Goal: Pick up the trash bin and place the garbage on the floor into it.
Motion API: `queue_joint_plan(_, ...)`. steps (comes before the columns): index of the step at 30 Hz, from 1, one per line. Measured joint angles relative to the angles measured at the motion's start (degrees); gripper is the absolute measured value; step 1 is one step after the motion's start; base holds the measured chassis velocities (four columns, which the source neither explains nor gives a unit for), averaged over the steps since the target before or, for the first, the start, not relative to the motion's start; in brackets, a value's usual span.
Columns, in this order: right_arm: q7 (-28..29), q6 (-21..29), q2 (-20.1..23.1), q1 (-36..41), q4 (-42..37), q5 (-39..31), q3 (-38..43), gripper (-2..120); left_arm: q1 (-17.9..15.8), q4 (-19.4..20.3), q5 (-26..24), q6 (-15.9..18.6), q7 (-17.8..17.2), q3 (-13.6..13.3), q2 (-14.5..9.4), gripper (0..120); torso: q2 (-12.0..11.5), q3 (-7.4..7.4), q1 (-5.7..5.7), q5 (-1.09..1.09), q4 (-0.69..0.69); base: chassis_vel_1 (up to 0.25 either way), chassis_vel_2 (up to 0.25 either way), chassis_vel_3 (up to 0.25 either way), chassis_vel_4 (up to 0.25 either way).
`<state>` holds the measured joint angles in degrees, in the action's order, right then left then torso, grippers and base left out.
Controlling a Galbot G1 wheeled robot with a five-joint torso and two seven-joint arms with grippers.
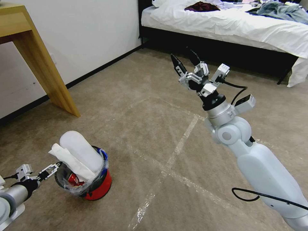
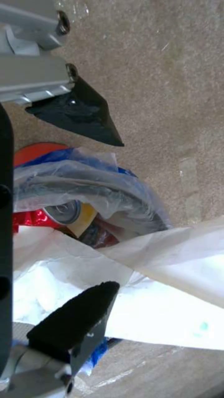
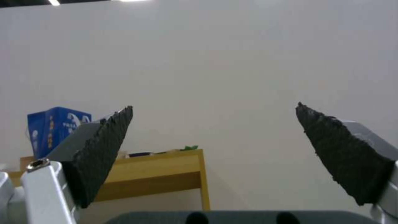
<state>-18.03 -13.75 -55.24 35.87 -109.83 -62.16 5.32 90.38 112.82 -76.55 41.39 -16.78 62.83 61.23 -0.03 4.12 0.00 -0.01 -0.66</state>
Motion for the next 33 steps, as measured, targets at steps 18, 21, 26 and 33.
queue_joint_plan(18,-0.1,0.1,-1.2,-0.6,1.2,0.3,-0.8,100,4.6,7.2,-1.1,0.2,-1.8,3.2,-1.3,90,0.0,0.0,0.0,0.01,0.0,0.0,0.0,0.0,0.0)
queue_joint_plan(21,-0.2,0.1,-1.4,-0.7,1.5,0.4,-0.8,100,6.1,10.4,-0.9,0.2,-2.3,4.1,-1.1,90,0.0,0.0,0.0,0.01,0.0,0.0,0.0,0.0,0.0)
queue_joint_plan(26,-0.4,0.0,-1.5,-0.5,1.7,0.4,-0.6,100,8.1,14.0,-0.2,0.3,-2.4,5.6,-0.5,90,0.0,0.0,0.0,0.0,0.0,0.0,0.0,0.0,0.0)
queue_joint_plan(33,-0.6,-0.1,-1.4,0.5,1.3,0.5,0.1,100,12.4,20.2,1.1,0.4,-2.4,8.8,1.3,90,0.0,-0.01,0.0,0.0,0.0,0.0,0.0,0.0,0.0)
